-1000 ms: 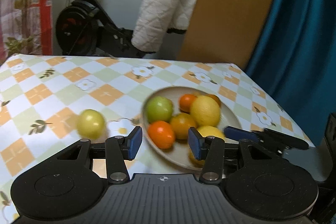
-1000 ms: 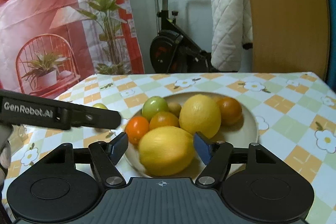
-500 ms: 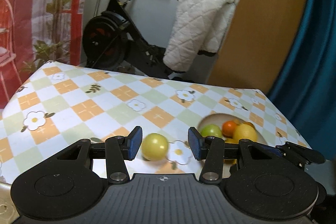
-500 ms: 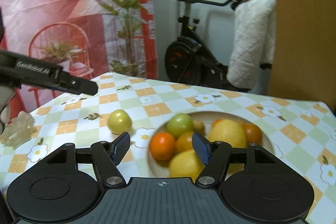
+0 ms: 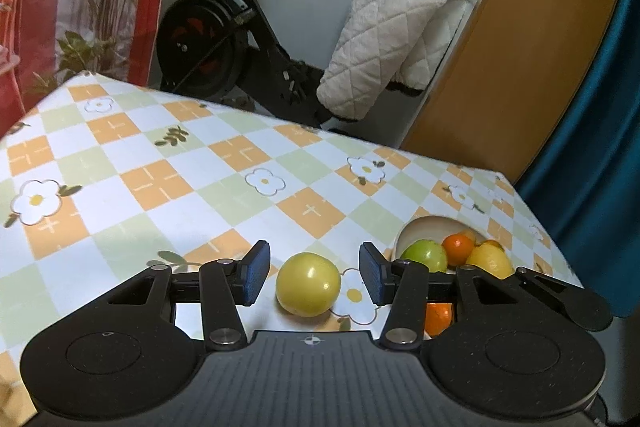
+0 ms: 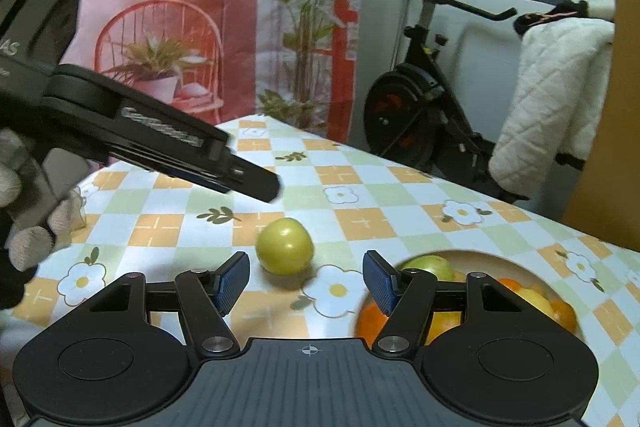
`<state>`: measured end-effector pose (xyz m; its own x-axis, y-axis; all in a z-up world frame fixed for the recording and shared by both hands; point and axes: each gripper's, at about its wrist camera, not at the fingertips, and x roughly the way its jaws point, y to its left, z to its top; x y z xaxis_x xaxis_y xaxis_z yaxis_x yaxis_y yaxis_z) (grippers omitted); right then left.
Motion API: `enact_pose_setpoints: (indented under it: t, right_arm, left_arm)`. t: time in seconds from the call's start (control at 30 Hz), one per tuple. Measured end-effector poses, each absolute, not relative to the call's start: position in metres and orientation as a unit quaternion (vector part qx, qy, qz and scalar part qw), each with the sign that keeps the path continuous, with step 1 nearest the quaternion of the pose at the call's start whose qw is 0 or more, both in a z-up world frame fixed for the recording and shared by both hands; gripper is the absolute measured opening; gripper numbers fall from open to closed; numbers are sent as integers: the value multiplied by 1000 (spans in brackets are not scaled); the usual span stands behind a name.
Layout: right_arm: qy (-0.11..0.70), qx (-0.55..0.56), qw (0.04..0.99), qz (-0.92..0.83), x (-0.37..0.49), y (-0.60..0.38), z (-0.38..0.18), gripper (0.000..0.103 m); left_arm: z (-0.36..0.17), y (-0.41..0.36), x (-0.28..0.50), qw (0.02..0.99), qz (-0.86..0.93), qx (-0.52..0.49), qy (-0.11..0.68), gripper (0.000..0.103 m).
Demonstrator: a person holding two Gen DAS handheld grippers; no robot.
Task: Organize fruits
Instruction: 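Move the left tool back to the pale green round fruit, then lower the left tool around the pale green fruit and close it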
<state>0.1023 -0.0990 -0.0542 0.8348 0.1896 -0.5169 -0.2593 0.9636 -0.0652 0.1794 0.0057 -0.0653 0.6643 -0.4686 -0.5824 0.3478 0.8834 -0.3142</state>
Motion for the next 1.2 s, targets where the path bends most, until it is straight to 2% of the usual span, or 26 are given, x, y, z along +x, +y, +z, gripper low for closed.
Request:
enact_pose_setpoints:
  t: [0.43, 0.57, 0.9, 1.0, 1.2]
  right_arm:
    - [298, -87, 942, 126, 134, -82, -74, 59]
    - [311, -93, 938, 124, 144, -78, -82, 55]
    - [320, -90, 936, 118, 152, -82, -89, 55]
    - [321, -92, 935, 120, 154, -80, -90, 55]
    - [323, -86, 935, 120, 155, -80, -92, 53]
  left_arm:
    - [-89, 10, 203, 888, -236, -121, 376, 52]
    - [-98, 8, 209, 878, -247, -127, 390, 52]
    - [-100, 8, 205, 871, -274, -129, 387, 49]
    - [-98, 7, 203, 870, -282, -127, 385, 44]
    - [-97, 3, 197, 865, -300, -122, 383, 43]
